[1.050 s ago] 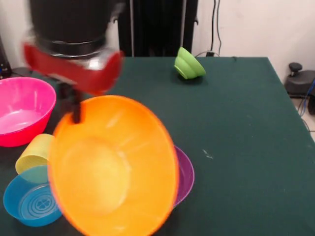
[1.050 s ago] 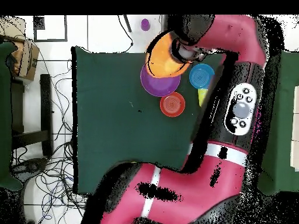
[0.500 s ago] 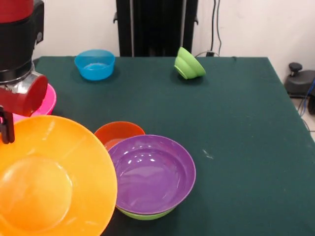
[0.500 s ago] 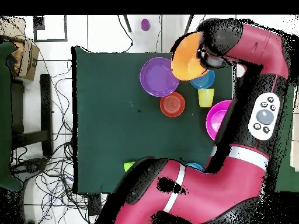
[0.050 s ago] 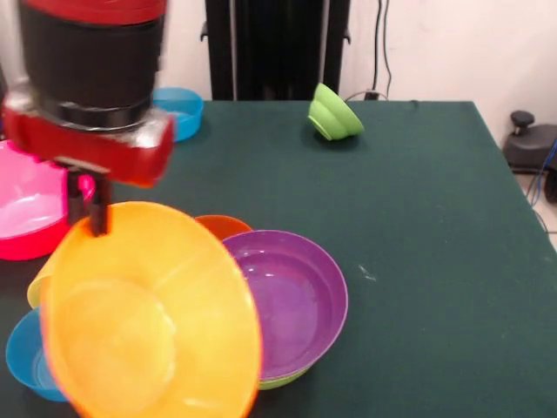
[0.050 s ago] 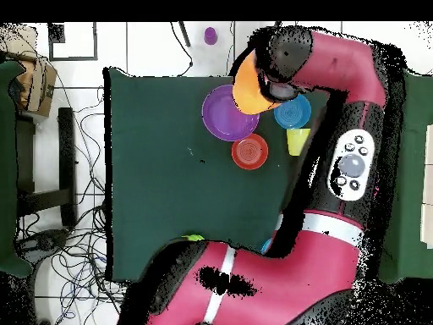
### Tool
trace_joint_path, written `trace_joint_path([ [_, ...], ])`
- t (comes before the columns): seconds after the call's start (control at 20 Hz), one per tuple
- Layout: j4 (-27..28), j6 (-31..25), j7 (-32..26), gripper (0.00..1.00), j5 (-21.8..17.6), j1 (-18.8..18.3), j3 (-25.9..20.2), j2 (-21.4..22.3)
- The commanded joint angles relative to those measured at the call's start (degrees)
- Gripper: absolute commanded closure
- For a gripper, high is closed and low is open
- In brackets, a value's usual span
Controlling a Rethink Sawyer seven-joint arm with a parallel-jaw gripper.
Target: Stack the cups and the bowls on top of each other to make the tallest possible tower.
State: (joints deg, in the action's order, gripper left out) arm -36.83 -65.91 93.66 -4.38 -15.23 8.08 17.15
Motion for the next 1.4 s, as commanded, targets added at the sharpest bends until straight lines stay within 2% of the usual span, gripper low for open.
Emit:
trace_joint_path([
  [0.05,-8.67,-0.71,6.76,1.00,0.50,4.87,-3.19,1.84],
  [0.25,-7.74,-0.84,8.40,1.00,1.27,5.62,-2.98,0.98],
  [0.65,-11.75,1.52,7.81,1.00,3.77,5.03,-3.29,2.72],
  [1.15,-12.54,2.51,7.88,1.00,4.73,4.84,-3.40,2.75],
  [1.4,-14.95,5.87,7.86,1.00,4.62,4.81,-3.40,3.28],
])
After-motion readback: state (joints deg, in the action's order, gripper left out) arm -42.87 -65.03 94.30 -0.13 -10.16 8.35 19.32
